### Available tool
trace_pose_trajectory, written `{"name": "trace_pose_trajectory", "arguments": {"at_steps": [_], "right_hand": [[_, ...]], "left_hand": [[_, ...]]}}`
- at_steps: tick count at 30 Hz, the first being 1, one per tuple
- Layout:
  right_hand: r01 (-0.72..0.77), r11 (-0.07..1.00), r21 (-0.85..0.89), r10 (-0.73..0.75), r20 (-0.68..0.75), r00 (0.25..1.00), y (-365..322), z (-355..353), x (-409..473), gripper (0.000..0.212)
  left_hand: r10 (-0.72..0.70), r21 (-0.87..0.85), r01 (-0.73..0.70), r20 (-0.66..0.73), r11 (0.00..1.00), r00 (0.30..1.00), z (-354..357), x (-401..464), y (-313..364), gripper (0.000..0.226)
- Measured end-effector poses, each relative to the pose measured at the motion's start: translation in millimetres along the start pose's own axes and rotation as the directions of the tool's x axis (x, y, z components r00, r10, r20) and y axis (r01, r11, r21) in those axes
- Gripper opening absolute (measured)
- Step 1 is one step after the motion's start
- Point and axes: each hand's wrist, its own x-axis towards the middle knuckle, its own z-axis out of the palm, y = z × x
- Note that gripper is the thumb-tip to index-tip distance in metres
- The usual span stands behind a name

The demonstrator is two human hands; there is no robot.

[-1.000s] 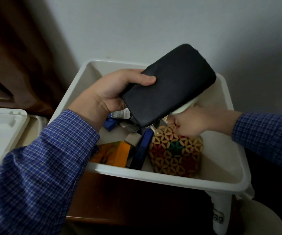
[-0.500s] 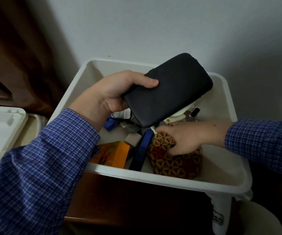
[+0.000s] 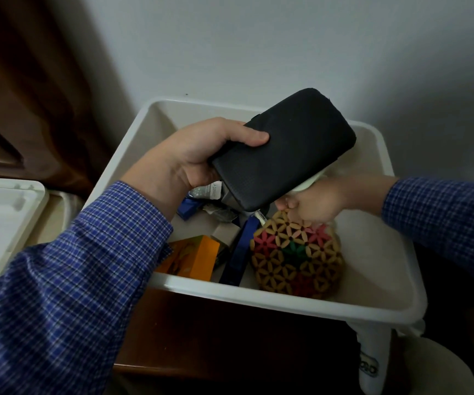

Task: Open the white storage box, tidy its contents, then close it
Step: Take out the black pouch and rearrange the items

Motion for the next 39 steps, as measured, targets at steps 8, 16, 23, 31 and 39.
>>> {"name": "trace_pose_trajectory", "arguments": {"at_steps": [8, 16, 23, 31, 39], "right_hand": [[-0.076, 0.995, 0.063, 0.072, 0.068, 0.995, 5.8, -1.1, -0.5, 0.017], [-0.006, 0.998, -0.063, 0.004, -0.044, 0.999, -6.0, 33.9, 2.3, 0.057], [-0.051, 0.994, -0.096, 0.063, 0.125, 0.990, -15.2, 35.1, -2.3, 0.079], [-0.031, 0.977, -0.211, 0.072, 0.191, 0.979, -23.0, 25.2, 0.5, 0.097], [0.052, 0.968, -0.245, -0.004, 0.193, 0.981, -14.1, 25.2, -4.2, 0.105]], "left_hand": [[0.015, -0.078, -0.018, -0.035, 0.997, 0.999, -2.4, 0.6, 0.0, 0.035], [0.018, -0.071, -0.021, -0.039, 0.997, 0.999, -0.4, 0.8, 0.3, 0.045], [0.012, -0.061, -0.014, -0.033, 0.998, 0.999, -0.7, 0.4, -0.4, 0.041], [0.013, -0.038, -0.014, -0.011, 0.999, 1.000, 3.3, -1.3, -1.8, 0.045], [-0.016, -0.057, 0.014, -0.047, 0.998, 0.999, 7.6, -1.6, 0.6, 0.050]]}}
